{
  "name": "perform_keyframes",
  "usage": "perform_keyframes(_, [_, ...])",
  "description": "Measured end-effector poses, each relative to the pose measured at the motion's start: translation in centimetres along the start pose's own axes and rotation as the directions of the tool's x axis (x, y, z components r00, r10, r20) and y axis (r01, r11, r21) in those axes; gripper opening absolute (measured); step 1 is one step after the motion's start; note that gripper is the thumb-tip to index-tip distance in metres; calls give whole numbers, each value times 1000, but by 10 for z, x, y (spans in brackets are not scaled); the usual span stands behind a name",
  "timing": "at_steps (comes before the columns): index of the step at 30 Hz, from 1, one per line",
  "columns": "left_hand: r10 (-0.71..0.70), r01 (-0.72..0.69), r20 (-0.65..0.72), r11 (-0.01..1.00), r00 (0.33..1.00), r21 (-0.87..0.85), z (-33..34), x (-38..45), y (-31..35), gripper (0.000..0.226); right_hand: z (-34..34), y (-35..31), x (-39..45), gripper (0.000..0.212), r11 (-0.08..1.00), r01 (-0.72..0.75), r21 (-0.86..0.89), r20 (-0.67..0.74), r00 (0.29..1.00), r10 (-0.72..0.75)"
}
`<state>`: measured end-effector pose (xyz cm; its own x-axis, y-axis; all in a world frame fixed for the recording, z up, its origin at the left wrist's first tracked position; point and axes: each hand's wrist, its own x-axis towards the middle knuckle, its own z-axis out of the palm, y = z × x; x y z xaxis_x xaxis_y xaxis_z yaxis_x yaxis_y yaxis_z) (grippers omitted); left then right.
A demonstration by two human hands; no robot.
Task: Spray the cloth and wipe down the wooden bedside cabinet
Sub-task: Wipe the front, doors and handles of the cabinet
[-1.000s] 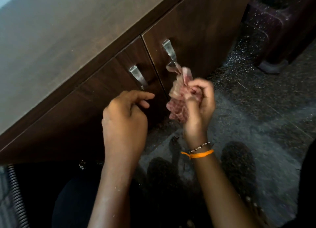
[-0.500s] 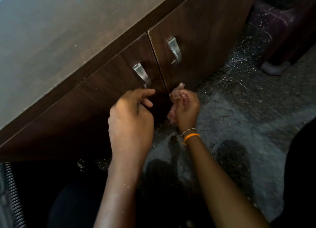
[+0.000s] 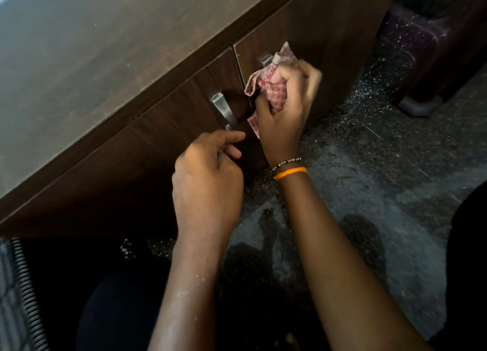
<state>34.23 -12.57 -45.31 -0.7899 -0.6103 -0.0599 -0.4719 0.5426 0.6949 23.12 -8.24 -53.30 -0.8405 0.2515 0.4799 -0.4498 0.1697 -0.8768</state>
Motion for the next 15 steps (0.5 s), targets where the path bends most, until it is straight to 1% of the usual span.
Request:
perform_keyframes(2, [-9,9,4,1000,1000,-9,0,0,-1,45,4,1,-2,35,1000,-5,-3,-32,999,4])
perform_keyframes(4, [-10,10,13,1000,1000,-13,1,1,-1,45,5,12,-8,27,999,-45,-11,-33,998,45])
perform_keyframes(5, [-12,12,14,1000,1000,-15,1,1,0,44,2,21,-15,24,997,-82,-16,5,997,82])
perform_keyframes(6, [-15,15,17,1000,1000,-12,0,0,1,44,-2,31,-24,25,991,-124,-43,84,988,128])
perform_keyframes(8, [-17,17,31,1000,999,-7,-1,-1,2,44,-15,53,-49,34,980,-177,-91,293,936,197])
perform_keyframes(9, [-22,22,41,1000,999,-8,-2,-2,2,44,-23,62,-62,36,972,-213,-102,342,910,235])
perform_keyframes(10, [-27,27,48,1000,998,-11,-2,-2,2,44,-29,66,-72,33,961,-256,-100,331,903,275])
perform_keyframes(12, [-31,32,50,999,998,-16,-2,-1,1,45,-35,63,-81,25,947,-314,-73,231,918,322])
perform_keyframes(13, [-29,30,49,1000,998,-9,-2,-1,1,46,-36,58,-83,22,946,-321,-54,176,929,325])
perform_keyframes(15, [-19,18,57,1000,998,9,-1,0,0,48,-33,36,-81,20,957,-289,1,87,954,288])
